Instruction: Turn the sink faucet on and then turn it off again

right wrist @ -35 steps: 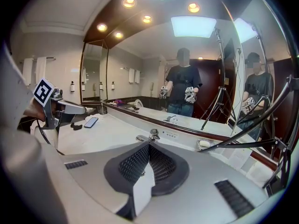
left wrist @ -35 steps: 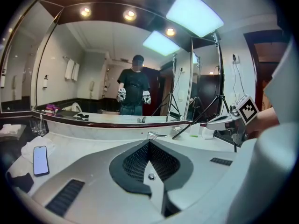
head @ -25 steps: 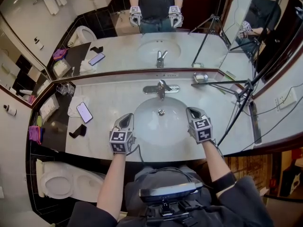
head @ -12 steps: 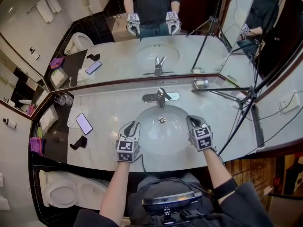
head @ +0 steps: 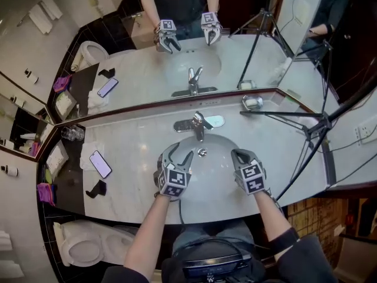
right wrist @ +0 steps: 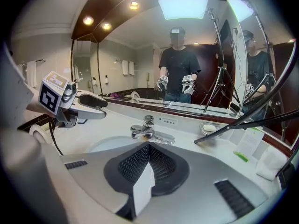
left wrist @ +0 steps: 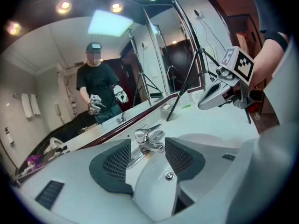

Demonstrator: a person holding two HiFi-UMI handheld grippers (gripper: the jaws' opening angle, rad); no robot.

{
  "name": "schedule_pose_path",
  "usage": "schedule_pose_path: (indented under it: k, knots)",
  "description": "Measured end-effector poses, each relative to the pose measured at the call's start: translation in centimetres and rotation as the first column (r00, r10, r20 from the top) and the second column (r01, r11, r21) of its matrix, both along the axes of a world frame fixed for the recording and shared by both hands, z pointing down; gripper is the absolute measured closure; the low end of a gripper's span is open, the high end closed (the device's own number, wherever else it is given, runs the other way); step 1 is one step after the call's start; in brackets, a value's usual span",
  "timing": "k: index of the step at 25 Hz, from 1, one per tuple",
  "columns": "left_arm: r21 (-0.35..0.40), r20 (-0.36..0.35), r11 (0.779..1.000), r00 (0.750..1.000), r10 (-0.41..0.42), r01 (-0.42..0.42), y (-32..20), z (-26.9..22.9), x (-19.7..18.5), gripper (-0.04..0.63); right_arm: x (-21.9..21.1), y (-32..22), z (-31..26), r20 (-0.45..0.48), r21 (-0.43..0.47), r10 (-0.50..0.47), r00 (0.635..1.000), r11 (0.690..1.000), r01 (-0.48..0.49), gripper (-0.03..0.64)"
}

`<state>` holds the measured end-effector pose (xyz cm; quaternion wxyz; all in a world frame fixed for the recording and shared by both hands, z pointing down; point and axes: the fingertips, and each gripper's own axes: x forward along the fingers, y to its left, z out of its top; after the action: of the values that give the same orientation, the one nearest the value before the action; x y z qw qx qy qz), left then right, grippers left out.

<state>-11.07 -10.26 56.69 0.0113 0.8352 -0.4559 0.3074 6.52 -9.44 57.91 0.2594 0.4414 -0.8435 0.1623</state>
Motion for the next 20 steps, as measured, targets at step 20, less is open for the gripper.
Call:
schedule_pose_path:
  k: [20]
  knots:
    - [0.041, 0.362, 0.945, 0.886, 0.288, -0.323, -11.6, 7.2, 8.0, 0.322, 0.6, -0.4, 8.8, 0.003, -0.124, 0.039, 0.999, 0.992, -0.038, 0.595]
